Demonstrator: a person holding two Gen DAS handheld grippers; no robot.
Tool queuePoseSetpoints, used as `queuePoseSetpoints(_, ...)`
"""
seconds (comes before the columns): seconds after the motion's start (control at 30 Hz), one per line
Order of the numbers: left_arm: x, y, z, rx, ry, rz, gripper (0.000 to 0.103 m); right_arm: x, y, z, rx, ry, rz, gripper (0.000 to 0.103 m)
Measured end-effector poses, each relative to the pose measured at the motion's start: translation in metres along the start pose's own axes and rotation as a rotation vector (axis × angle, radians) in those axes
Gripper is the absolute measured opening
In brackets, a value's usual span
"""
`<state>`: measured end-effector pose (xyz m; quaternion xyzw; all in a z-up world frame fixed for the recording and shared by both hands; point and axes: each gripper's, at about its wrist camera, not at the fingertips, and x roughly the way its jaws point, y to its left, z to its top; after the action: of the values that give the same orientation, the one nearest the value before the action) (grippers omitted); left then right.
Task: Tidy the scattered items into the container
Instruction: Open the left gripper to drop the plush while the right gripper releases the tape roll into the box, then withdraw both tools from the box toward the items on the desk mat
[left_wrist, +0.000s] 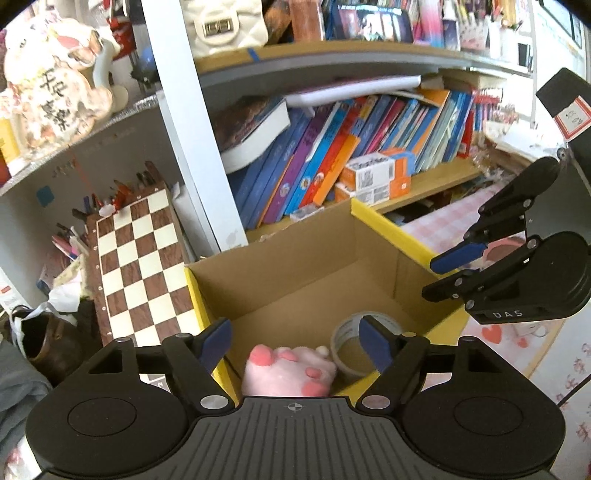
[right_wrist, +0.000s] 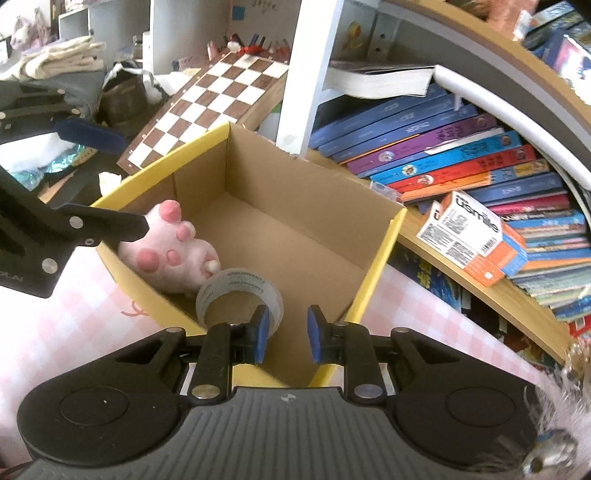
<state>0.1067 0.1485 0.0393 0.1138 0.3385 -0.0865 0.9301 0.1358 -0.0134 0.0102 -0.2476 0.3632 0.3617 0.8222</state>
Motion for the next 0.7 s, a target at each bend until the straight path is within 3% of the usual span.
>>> queuePoseSetpoints(0.33,-0.036,-0.02,-0.012,-0.002,-0.042,-0.03,0.079,-0.045,0.006,-0.032,0.086,-0.031,-0.028,0.024)
queuePoseSetpoints(0.5,-0.044,-0.027,-0.02,-0.018,-0.054,-0.044,0.083,-0.063,0.006,-0.053,0.155,-0.042,-0.049,0.035)
queuePoseSetpoints(0.7,-0.049,-0.036,-0.03,-0.03,-0.048,-0.064,0.084,-0.079,0.005,-0.075,0.254,-0.056,-0.077,0.036)
